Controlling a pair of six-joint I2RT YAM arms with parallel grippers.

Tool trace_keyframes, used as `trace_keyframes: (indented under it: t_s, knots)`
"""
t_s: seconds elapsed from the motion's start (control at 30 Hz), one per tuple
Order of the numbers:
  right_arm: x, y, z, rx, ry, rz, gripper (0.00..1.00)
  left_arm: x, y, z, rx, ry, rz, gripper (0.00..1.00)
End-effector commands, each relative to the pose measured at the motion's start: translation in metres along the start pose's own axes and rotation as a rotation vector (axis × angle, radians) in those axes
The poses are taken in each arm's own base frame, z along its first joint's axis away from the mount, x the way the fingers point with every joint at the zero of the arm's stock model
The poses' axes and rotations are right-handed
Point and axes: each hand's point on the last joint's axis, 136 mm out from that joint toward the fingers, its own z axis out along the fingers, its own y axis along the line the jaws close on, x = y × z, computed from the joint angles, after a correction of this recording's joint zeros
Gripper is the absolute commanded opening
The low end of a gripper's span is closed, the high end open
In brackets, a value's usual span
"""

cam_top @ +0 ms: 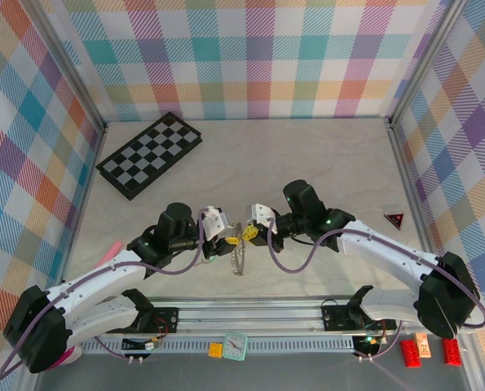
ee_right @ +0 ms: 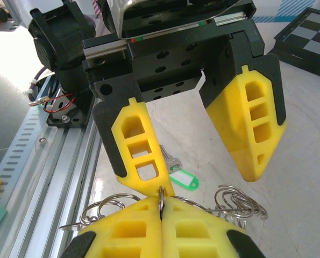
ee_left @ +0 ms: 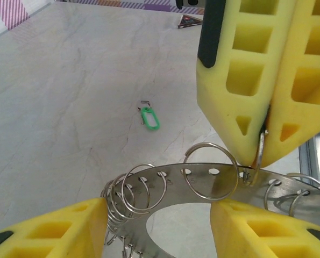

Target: Put the keys on the keyring

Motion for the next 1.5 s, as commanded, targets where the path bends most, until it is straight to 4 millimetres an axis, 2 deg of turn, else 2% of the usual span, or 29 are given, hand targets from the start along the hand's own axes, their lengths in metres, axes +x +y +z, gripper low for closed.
trace_keyframes:
  t_s: [0.0,0.4,0.83,0.93,1.1,1.23,1.37,1.47]
  knots:
    - [-0.008,0.006,0.0,-0.048,-0.027,-0.025,0.0,-0.006,-0.006,-0.001,0.018,-0.041,0.033,0.53]
    - [-0.007,0.01,0.001,-0.073,-0.027,-0.01,0.0,-0.023,0.008,-0.003,-0.062,-0.135,-0.006,0.49]
    - [-0.003,0.008,0.003,-0.064,-0.02,0.022,0.0,-0.008,0.027,0.016,-0.113,-0.032,-0.145,0.48]
    - [0.0,0.002,0.004,-0.033,-0.012,0.033,0.0,-0.001,0.038,0.011,-0.184,0.029,-0.15,0.48]
    - [0.002,-0.002,0.003,0.009,-0.024,0.024,0.0,-0.006,0.042,-0.011,-0.262,0.001,-0.123,0.48]
    - [0.0,-0.003,0.001,0.032,-0.04,-0.003,0.0,-0.012,0.029,-0.023,-0.222,-0.023,-0.097,0.36]
    - [-0.001,-0.003,0.0,0.034,-0.051,-0.016,0.0,-0.008,-0.001,-0.02,-0.05,-0.001,-0.087,0.27]
    - [-0.002,0.0,0.0,0.019,-0.056,-0.022,0.0,-0.003,-0.015,-0.013,0.046,0.028,-0.1,0.22]
